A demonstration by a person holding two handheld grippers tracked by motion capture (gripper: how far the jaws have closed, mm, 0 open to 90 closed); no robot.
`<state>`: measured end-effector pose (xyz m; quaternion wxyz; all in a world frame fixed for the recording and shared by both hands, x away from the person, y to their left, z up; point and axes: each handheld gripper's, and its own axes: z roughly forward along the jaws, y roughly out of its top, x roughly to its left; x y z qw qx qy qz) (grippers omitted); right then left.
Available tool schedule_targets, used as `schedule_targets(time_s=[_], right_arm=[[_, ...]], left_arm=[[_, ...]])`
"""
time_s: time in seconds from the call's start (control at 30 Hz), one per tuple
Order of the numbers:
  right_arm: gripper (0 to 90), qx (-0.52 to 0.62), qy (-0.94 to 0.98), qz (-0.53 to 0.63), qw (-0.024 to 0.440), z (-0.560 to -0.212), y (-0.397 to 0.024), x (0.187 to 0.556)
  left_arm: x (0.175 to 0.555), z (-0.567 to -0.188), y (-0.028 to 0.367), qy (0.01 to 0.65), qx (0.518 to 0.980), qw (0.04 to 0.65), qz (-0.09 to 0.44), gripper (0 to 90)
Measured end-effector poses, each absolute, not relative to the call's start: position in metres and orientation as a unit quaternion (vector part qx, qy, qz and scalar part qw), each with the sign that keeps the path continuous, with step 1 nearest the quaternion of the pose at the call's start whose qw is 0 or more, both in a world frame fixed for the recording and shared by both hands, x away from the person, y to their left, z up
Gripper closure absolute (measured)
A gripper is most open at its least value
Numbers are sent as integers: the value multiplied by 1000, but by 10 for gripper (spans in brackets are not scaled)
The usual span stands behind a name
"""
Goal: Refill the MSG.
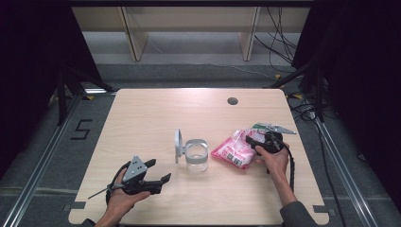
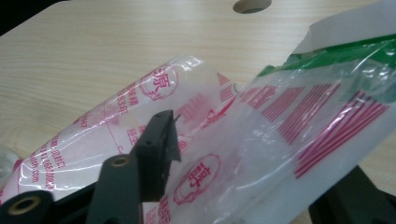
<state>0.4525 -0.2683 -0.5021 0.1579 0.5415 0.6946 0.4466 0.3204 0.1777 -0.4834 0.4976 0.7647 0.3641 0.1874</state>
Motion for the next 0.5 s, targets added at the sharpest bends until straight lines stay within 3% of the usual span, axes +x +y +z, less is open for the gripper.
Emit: schedule_targets(time_s=[0.2, 0.43, 0.5], right_arm=[[619, 536, 700, 444, 159, -503, -266, 452], [807, 524, 701, 456, 162, -503, -266, 453], [838, 499, 714, 458, 181, -503, -268, 455]], left_arm=[[320, -484, 177, 363, 765, 498, 188, 218], [320, -484, 177, 361, 766, 497, 187, 220], [320, -484, 177, 360, 766, 499, 186, 222]])
